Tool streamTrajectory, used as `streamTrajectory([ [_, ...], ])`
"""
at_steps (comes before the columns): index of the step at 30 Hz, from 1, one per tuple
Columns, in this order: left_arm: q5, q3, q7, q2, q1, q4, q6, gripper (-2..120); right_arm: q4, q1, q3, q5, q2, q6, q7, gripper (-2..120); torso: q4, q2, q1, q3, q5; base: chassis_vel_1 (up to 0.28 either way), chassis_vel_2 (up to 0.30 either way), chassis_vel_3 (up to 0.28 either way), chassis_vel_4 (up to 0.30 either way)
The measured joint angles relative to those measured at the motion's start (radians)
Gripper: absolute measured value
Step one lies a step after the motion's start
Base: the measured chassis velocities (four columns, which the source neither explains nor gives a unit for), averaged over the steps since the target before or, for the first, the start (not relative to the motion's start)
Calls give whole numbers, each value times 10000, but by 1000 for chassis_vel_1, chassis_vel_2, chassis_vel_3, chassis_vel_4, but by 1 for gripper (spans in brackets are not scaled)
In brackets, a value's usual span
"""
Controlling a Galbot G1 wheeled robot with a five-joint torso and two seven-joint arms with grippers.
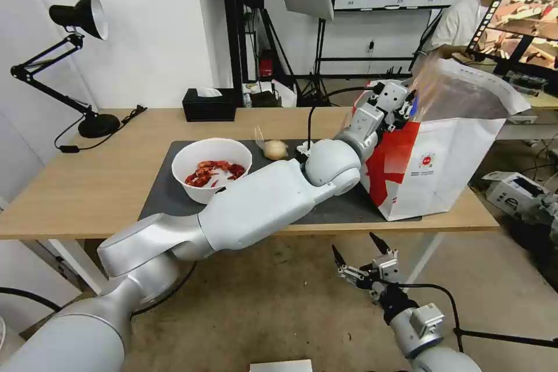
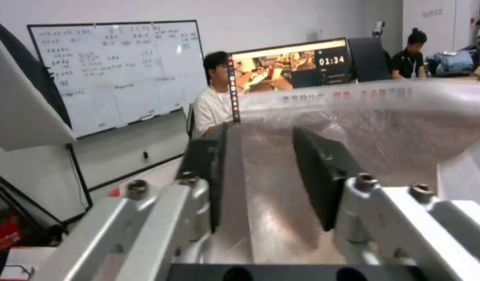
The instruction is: Pick up the trash from the table and place it into the takeout bag.
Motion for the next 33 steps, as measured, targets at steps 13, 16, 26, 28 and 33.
streamTrajectory([
  [13,-460,-92,-603,834,-261,-955,-303,89,231,10,3,52,110,-26,0,100,1,0,0,0,-3,0,0,0,0],
  [16,-574,-222,-623,942,-320,-1097,-349,97,261,22,59,54,109,-37,22,100,-1,0,-1,-1,-2,0,0,0,0],
  [26,-805,-709,-1127,2211,325,-2298,-68,100,817,-199,421,73,299,-40,62,100,-3,0,0,-1,-2,0,0,0,0],
  [28,-724,-823,-1128,2562,597,-2618,-61,100,856,-166,411,77,301,-39,74,100,1,0,-1,-1,-2,0,0,0,0],
  [33,-369,-1513,-1067,3893,1681,-3653,-38,100,903,113,185,180,249,-3,275,100,2,1,-1,-1,-5,0,0,0,0],
])
